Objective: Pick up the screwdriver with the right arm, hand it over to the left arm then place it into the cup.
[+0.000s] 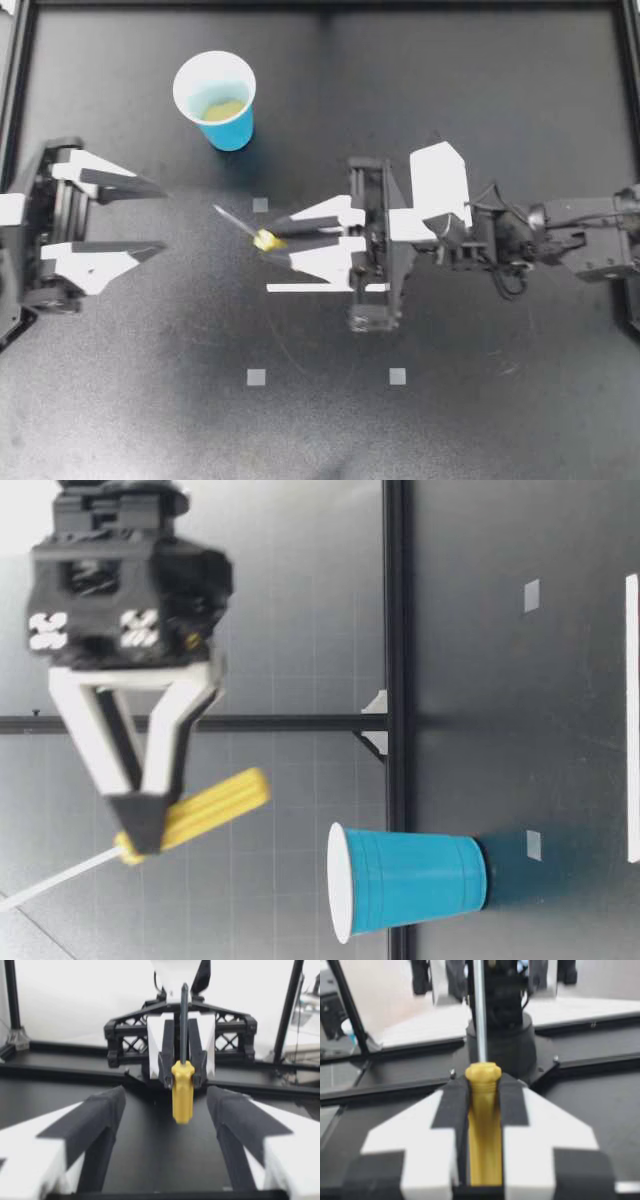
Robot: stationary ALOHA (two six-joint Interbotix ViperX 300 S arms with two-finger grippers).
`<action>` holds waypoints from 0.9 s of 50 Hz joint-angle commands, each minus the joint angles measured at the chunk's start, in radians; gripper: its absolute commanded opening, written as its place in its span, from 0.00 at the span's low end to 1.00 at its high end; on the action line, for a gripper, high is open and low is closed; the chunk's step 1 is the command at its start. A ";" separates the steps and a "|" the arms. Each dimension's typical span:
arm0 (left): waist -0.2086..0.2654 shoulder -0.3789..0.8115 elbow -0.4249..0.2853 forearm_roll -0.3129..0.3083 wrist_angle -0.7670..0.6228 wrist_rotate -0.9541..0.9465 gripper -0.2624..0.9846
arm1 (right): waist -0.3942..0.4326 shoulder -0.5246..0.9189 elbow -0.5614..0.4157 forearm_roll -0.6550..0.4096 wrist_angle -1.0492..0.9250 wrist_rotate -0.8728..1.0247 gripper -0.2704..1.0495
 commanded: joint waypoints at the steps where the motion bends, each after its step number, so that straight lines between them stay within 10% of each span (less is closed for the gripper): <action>1: 0.002 0.031 -0.041 0.000 -0.052 -0.002 0.75 | -0.008 0.006 -0.043 0.002 -0.015 -0.002 0.22; 31: 0.000 0.239 -0.163 0.020 -0.152 -0.044 0.73 | -0.028 0.048 -0.091 0.002 -0.020 -0.002 0.22; 45: 0.002 0.250 -0.156 0.035 -0.201 -0.061 0.42 | -0.029 0.048 -0.087 0.002 -0.018 -0.002 0.22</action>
